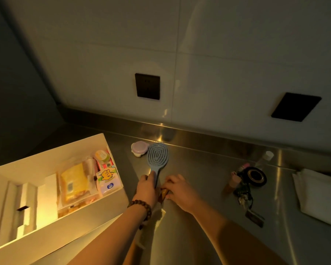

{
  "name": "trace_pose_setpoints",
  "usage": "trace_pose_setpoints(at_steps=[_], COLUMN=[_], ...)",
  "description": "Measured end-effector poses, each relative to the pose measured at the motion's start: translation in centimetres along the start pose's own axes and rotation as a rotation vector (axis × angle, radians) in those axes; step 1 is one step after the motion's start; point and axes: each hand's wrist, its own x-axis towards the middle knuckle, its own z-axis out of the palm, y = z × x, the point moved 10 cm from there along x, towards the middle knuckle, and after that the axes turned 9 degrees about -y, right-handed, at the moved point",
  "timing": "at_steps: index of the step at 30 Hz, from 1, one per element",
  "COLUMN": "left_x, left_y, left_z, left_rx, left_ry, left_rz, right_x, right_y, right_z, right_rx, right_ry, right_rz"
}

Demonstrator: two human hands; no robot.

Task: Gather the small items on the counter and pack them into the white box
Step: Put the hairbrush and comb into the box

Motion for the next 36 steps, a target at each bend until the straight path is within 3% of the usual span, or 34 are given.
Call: trace_pose_setpoints(at_steps=[11,16,21,31,36], left_x=[-1.7,-4.2,-7.6,-15.1,-19.2], left_y=[2.6,6.8,7.6,-5.2,-13.1], left_z=[-1.6,-6.1,-13.0,-25.4,-26.9], left_rx=[-0.087,-0.154,-0.135,-0.046,-0.023], left_ry=[0.047,0.187,0.368,0.723,0.740], left_rz=[0.053,0.221,0.329,0.117,-0.018], right_x=[-6.5,-9.9,-10.7,-4.1,0.1], right_y=[3.7,3.2,0.5,-12.1,-18.7], right_z=[-5.6,-12.1,-16.4,-16.0,-14.5], right_rx=[-0.148,-0.212,-0.027,0.272,0.158], right_ry=[0.127,0.323,0.504,0.518,0.438], right_rz=[0.183,0.354,0.409,0.294,0.198])
